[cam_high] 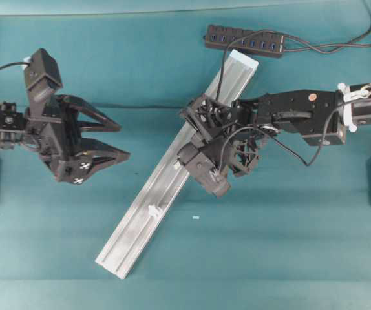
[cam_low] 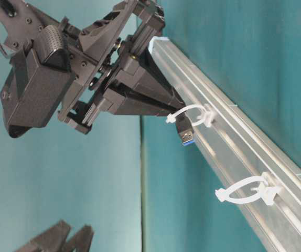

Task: Pass the USB cable through three rings with both arms.

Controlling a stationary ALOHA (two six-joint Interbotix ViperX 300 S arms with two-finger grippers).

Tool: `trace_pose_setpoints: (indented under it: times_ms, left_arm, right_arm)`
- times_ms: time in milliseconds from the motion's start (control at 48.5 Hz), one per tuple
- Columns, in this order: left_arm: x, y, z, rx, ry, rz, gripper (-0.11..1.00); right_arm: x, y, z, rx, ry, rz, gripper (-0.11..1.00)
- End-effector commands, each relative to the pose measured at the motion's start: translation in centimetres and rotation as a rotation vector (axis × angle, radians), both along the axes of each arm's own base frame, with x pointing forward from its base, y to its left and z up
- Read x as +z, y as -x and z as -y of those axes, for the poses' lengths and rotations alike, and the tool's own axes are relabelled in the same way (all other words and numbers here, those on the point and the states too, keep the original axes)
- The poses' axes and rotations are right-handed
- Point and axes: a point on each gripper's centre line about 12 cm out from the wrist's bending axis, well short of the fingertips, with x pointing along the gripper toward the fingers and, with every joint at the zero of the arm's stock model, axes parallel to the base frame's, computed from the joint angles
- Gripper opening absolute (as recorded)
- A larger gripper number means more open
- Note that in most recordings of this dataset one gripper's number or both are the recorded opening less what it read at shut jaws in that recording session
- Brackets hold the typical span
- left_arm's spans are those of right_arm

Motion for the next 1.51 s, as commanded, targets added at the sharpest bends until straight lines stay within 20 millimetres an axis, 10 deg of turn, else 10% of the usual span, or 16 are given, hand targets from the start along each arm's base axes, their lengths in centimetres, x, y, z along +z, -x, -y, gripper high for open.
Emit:
trace_pose_setpoints:
  times_ms: [0,825,1485]
  left_arm:
    - [-0.4,-1.3,-0.1,-0.001,-0.001,0.015,0.96]
    - [-7.5,-8.3,-0.5,0.011,0.055,-0.066,0.96]
    - [-8.9,-9.6,0.1,0.01,0.092,-0.067,0.95]
  right_arm:
    - [0.4,-0.3,-0.4,-0.011,-0.012,0.016,0.09]
    - [0.4,-0.3,-0.4,-0.025,-0.021,0.02,0.09]
    - [0.3,-0.2,-0.4,-0.026,-0.023,0.011,0.09]
